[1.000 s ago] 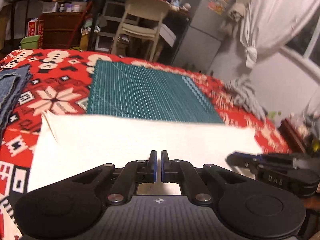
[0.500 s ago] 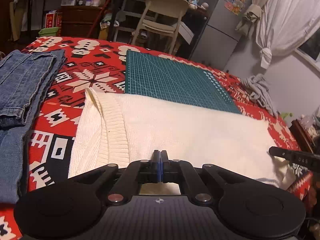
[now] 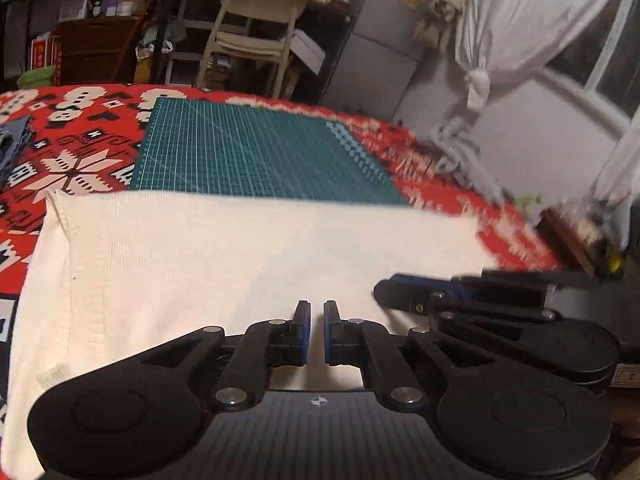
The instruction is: Fold clothes
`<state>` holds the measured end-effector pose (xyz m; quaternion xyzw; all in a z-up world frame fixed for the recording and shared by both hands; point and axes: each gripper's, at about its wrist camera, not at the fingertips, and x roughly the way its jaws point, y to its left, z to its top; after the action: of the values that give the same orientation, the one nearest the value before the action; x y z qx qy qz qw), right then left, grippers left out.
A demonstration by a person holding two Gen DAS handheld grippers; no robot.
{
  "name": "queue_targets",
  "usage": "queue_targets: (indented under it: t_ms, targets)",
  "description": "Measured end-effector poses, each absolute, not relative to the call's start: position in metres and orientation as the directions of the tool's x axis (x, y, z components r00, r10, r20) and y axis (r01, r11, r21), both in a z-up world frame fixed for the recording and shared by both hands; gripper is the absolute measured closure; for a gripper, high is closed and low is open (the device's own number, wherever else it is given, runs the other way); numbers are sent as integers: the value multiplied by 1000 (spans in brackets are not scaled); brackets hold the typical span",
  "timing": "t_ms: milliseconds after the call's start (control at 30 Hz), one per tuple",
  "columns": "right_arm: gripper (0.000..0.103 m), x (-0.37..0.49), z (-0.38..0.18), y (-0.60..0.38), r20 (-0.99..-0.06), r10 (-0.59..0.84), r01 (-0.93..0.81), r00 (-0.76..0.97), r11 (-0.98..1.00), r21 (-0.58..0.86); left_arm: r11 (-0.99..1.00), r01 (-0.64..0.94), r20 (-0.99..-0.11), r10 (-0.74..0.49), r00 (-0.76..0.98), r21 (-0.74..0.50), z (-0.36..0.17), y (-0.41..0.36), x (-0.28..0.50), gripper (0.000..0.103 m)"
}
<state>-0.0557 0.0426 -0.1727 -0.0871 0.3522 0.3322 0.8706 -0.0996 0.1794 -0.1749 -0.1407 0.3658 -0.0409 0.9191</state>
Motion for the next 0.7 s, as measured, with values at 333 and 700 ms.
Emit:
queue_targets:
  t_ms: [333, 700]
  targets:
    - [93, -90, -180, 18, -701, 516, -687, 493, 725, 50, 968, -15, -677, -165, 718, -251, -172, 178, -133, 98]
    - [100, -85, -167, 27, -673, 581, -707, 458, 697, 121, 962, 35, -674, -215, 707, -270, -169, 166, -119, 98]
